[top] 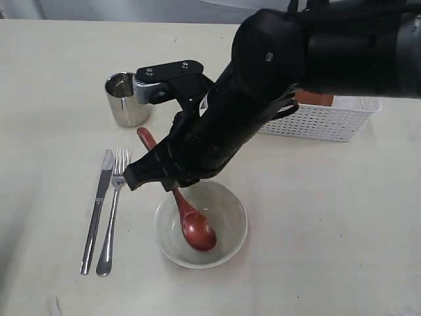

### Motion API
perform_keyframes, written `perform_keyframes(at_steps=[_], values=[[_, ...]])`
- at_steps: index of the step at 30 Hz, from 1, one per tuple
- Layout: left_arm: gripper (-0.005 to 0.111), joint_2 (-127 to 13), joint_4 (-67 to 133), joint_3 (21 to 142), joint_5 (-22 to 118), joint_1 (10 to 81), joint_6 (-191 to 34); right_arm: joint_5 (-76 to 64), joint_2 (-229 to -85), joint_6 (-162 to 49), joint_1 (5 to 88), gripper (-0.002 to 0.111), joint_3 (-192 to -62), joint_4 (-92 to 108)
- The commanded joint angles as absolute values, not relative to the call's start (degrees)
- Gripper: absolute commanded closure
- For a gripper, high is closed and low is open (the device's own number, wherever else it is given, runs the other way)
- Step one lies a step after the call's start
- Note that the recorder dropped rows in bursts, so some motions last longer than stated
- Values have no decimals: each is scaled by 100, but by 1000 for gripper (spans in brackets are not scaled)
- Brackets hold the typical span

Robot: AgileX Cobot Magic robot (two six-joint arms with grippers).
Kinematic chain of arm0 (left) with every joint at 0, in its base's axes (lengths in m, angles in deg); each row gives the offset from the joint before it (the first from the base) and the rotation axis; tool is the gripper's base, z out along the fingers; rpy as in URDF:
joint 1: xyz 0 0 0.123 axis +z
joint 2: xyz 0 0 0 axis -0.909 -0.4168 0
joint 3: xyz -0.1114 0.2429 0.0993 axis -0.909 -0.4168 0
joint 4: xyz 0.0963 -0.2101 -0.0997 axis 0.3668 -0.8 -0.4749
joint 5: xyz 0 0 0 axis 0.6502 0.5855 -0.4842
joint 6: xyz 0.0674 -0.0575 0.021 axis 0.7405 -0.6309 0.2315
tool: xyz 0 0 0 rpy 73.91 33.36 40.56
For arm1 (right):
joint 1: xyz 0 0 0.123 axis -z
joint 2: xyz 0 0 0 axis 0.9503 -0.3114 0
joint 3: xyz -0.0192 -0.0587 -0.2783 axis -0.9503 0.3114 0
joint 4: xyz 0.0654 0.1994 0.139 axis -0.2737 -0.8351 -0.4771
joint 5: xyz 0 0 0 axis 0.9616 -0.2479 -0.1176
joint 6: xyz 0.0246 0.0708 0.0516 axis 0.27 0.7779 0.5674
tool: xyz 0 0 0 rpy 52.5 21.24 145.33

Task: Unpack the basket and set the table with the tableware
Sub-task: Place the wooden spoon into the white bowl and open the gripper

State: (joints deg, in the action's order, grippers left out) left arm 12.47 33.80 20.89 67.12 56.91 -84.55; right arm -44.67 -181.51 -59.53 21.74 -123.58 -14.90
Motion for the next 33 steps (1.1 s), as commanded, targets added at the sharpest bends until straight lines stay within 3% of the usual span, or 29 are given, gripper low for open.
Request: perform_keyframes(at_steps=[1, 19, 26, 33], values=[[107, 1260, 3379, 2075, 6662, 5657, -8481, -4387, -18302, -6345, 2146, 109, -12358, -1467], [107, 1260, 3379, 2075, 6662, 5657, -8481, -4264, -18562, -7352, 2032, 108, -12358, -1398], [107, 1260, 3379, 2075, 6662, 5657, -8481, -4292, -18562, -7352, 2032, 70, -12358, -1335], [107, 1260, 3379, 2075, 6662, 5657, -8481, -4345, -18493, -7341, 2032, 70, -12379, -1165]])
